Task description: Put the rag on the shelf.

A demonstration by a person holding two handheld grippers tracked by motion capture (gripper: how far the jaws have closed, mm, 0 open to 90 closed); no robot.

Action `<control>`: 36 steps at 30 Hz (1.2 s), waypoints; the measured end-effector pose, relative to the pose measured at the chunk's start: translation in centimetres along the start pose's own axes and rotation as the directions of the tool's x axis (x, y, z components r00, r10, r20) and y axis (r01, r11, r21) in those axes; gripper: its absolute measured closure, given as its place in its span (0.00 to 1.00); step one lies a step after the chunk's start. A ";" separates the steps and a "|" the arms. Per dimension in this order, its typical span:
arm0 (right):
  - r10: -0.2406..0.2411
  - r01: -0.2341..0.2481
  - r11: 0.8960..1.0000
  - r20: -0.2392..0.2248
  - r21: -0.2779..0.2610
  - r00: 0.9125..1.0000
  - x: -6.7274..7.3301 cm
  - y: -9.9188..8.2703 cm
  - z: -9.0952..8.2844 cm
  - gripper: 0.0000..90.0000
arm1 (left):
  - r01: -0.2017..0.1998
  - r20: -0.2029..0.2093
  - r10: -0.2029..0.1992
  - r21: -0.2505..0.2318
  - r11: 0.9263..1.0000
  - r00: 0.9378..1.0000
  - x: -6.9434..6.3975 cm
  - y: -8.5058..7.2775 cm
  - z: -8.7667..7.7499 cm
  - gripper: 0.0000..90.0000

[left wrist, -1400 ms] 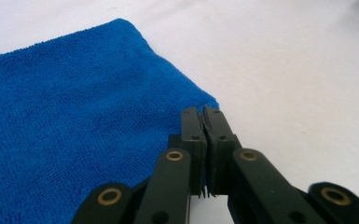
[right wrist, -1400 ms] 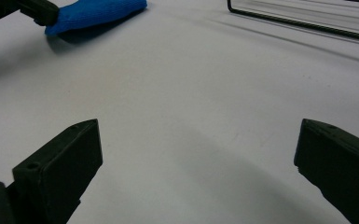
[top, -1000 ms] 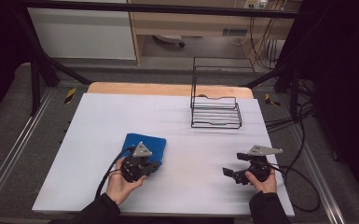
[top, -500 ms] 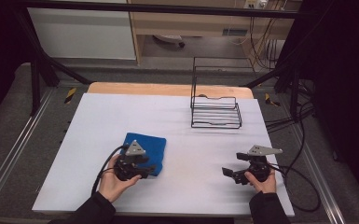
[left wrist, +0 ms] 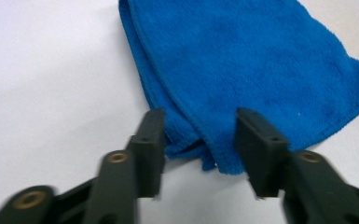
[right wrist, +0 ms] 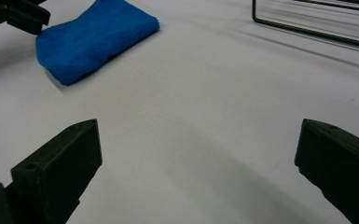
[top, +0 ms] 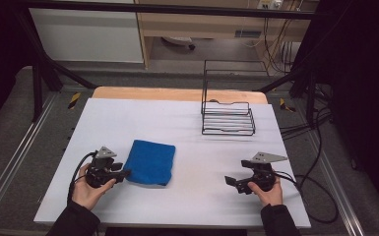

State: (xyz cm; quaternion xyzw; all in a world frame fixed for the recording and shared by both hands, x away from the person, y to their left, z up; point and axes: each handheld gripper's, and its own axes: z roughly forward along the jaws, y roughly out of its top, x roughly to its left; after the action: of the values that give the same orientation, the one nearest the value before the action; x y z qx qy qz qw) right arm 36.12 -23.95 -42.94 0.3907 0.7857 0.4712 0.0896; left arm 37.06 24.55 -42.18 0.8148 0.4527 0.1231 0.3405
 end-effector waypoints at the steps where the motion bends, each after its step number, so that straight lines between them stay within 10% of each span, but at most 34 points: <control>1: -0.004 0.004 1.000 -0.005 0.000 1.000 0.2 0.1 0.1 0.01 | -0.003 0.002 0.003 0.000 1.000 1.000 0.0 -0.1 0.1 0.64; 11: -0.032 0.032 0.999 -0.016 0.014 0.999 0.8 0.2 0.5 0.01 | -0.024 0.000 0.024 0.045 0.999 1.000 -0.6 0.1 2.0 0.97; 23: -0.030 0.031 0.999 -0.013 0.023 0.999 0.8 0.2 0.9 0.02 | -0.018 -0.048 0.018 -0.016 1.000 0.999 0.6 1.0 1.0 0.99; 30: -0.040 0.040 0.999 0.003 -0.009 0.999 1.8 1.5 1.9 0.01 | -0.014 -0.073 0.011 -0.032 0.999 0.997 0.8 0.4 1.6 0.70; 36: -0.061 0.061 0.998 0.040 -0.011 0.997 4.4 4.9 5.9 0.07 | -0.008 -0.050 0.007 -0.023 1.000 0.999 0.6 -0.3 1.0 0.52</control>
State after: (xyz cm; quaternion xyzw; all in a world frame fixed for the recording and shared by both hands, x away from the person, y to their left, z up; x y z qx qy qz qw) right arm 38.76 -15.69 -41.18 0.3754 0.7925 0.4650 0.1219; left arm 37.76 24.73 -43.17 0.8091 0.4568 0.1499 0.3379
